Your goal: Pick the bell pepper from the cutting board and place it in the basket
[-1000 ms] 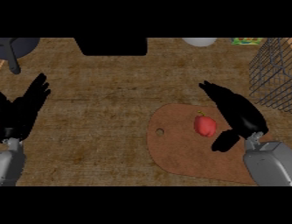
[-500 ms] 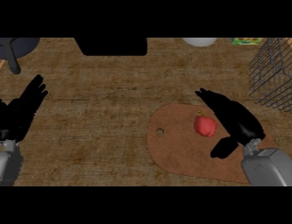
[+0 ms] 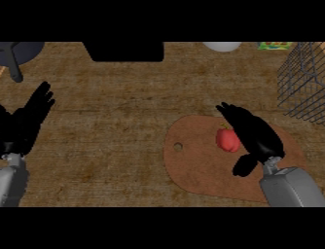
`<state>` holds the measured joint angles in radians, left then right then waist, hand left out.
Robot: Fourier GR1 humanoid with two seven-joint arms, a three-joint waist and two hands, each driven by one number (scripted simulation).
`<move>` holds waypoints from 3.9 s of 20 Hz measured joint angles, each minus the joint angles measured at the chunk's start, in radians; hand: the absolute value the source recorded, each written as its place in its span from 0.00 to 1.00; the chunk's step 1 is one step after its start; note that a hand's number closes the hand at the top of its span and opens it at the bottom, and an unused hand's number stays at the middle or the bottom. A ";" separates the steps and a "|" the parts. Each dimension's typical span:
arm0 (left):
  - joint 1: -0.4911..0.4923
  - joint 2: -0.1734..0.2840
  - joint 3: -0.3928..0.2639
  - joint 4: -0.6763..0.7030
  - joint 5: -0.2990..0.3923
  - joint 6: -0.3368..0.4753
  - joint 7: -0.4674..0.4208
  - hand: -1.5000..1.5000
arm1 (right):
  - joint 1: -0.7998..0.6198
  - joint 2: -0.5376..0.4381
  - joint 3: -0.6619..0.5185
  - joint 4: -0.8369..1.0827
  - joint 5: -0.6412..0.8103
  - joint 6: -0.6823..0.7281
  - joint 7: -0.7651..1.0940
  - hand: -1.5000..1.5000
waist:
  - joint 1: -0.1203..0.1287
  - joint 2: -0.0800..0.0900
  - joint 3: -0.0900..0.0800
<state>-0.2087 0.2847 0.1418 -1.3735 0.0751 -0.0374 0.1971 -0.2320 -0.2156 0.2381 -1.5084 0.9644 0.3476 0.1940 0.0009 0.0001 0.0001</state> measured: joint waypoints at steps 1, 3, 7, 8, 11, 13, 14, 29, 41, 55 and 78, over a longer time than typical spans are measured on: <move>-0.008 -0.004 0.002 0.019 -0.003 -0.003 -0.010 0.50 | -0.008 0.008 0.006 0.016 0.016 -0.008 -0.001 1.00 | 0.000 0.000 0.000; -0.015 -0.006 0.001 0.019 -0.004 -0.008 0.002 0.50 | -0.011 0.006 0.024 0.031 0.044 -0.004 -0.010 1.00 | 0.000 0.000 0.000; -0.001 0.002 0.014 0.001 0.001 -0.026 0.007 0.50 | -0.042 0.007 0.039 0.087 0.091 -0.006 -0.037 1.00 | 0.001 -0.002 -0.002; 0.001 -0.004 0.013 -0.006 -0.002 -0.022 0.012 0.50 | -0.045 0.013 0.041 0.109 0.105 -0.022 -0.046 1.00 | 0.001 -0.004 -0.003; 0.004 0.003 0.025 -0.012 0.000 -0.035 0.017 0.50 | -0.046 0.006 0.034 0.135 0.127 -0.045 -0.088 1.00 | 0.001 -0.007 -0.006; -0.011 0.000 0.027 -0.003 -0.003 -0.032 0.027 0.50 | -0.048 0.024 0.045 0.136 0.147 -0.044 -0.081 1.00 | 0.000 -0.007 -0.006; -0.014 0.000 0.030 -0.006 -0.003 -0.031 0.032 0.50 | -0.047 0.036 0.047 0.131 0.151 -0.040 -0.072 1.00 | -0.001 -0.007 -0.007; 0.026 -0.023 0.023 -0.039 -0.018 -0.018 0.031 0.50 | 0.531 0.197 0.309 -0.330 0.051 -0.215 0.012 1.00 | -0.017 -0.006 -0.001; 0.030 -0.024 0.024 -0.071 -0.016 -0.017 0.063 0.50 | 0.656 0.214 0.419 -0.815 -0.019 -0.321 0.085 1.00 | -0.011 -0.004 -0.001; 0.016 -0.028 0.019 -0.063 -0.022 -0.027 0.049 0.50 | 0.093 0.216 0.134 -0.835 -0.005 -0.167 0.543 1.00 | 0.005 0.001 -0.002; -0.001 -0.031 0.036 -0.045 -0.026 -0.036 0.052 0.50 | -0.289 -0.135 -0.618 -0.308 -0.271 -0.135 0.279 1.00 | 0.001 0.001 0.000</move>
<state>-0.2102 0.2542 0.1780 -1.4181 0.0496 -0.0730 0.2486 -0.5208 -0.3502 -0.3794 -1.8161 0.6936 0.2127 0.4729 0.0021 0.0010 0.0003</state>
